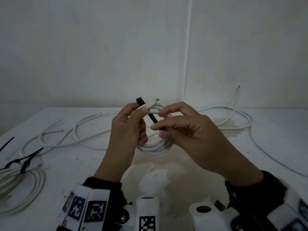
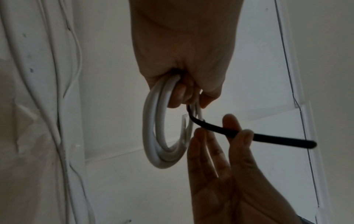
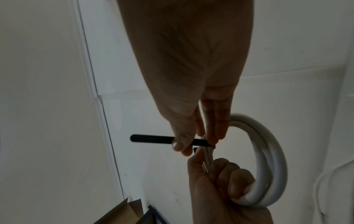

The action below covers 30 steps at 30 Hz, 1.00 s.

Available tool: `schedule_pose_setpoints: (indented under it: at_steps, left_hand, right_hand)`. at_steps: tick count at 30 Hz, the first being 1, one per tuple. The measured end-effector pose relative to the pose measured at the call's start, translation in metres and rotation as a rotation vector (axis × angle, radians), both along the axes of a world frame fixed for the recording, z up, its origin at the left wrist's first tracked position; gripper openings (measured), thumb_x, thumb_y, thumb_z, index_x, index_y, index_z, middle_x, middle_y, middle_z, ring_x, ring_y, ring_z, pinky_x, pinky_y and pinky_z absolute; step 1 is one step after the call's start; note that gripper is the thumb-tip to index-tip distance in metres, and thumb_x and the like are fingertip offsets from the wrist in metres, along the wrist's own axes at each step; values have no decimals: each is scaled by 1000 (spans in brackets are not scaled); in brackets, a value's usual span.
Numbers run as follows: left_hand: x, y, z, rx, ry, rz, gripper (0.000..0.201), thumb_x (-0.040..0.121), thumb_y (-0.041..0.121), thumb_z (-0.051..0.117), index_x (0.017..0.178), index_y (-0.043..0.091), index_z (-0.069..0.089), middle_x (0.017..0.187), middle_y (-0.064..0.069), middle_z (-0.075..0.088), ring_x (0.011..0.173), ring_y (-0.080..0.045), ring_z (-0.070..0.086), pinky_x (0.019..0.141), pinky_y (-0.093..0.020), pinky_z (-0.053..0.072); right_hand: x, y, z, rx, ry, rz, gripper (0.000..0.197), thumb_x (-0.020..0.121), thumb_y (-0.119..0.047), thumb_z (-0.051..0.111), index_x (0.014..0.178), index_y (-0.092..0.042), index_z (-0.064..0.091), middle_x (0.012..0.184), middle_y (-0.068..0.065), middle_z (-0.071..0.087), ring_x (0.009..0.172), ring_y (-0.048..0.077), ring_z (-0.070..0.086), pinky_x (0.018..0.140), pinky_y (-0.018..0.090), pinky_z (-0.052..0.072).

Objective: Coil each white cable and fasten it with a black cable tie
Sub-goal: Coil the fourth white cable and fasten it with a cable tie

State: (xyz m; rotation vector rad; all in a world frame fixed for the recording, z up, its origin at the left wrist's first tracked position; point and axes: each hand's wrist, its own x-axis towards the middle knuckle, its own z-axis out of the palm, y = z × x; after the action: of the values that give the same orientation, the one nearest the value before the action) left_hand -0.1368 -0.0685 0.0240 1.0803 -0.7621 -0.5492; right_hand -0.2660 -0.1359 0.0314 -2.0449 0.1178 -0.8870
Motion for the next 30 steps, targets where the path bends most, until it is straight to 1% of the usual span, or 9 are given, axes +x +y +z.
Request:
schedule_pose_setpoints:
  at_steps: [2,6,10,13,16,19,23,28,30]
  left_hand:
    - [1,1,1,-8,-8,-4,26,90,4,46,67,13,55,40,7,23,34,-6,18,37,-13,20]
    - [-7,1,2,-14,-25,-17,30,90,3,46,65,15,58,40,7,22,34,-6,18,36,-14,20]
    - [-12,0,1,14,-26,-31,20,90,4,49,80,15,64,41,8,22,35,-6,18,37,-14,21]
    - [-12,0,3,14,-7,-31,18,89,5,49,91,12,65,42,7,22,36,-7,17,38,-15,20]
    - [-12,1,4,12,-9,-35,19,89,5,49,89,13,66,42,7,22,36,-7,17,38,-15,19]
    - [-12,2,3,8,-28,-55,18,89,7,51,84,15,66,43,6,22,37,-7,17,38,-15,20]
    - [-15,3,5,2,-54,-111,12,78,21,57,81,20,69,44,7,22,38,-7,18,37,-16,22]
    - [-15,3,5,21,-82,-152,30,72,41,49,86,22,69,45,8,25,40,-7,20,37,-16,25]
    - [-14,3,5,23,-51,-145,31,73,44,46,74,26,71,44,7,26,38,-6,22,37,-14,25]
  right_hand:
    - [1,0,0,-1,-76,19,15,80,-18,64,92,-26,68,100,-4,61,89,1,61,77,12,47]
    - [-1,-4,0,215,-183,71,16,75,-14,68,75,-30,72,76,2,69,72,12,66,72,21,53]
    - [-4,-7,3,258,-125,20,8,77,-19,58,72,-17,64,67,2,64,62,9,61,62,18,50]
    - [-3,-5,3,246,-87,-8,12,77,-27,60,70,-17,63,61,0,61,57,8,59,58,17,48]
    - [-2,-5,2,241,-70,-35,24,79,-35,62,69,-13,62,59,1,61,54,9,59,56,19,48]
    - [-1,-6,2,271,-113,-81,28,79,-33,63,64,-9,61,57,3,61,50,12,57,51,22,49]
    - [-3,-8,4,318,-119,-118,31,71,-31,58,61,-2,57,55,2,59,44,10,53,45,21,46]
    - [-3,-9,2,266,-71,-152,34,68,-35,60,57,-3,56,54,8,54,44,9,48,46,19,41]
    - [-3,-9,1,247,-68,-157,33,69,-36,61,57,-6,57,52,9,52,45,11,47,47,20,41]
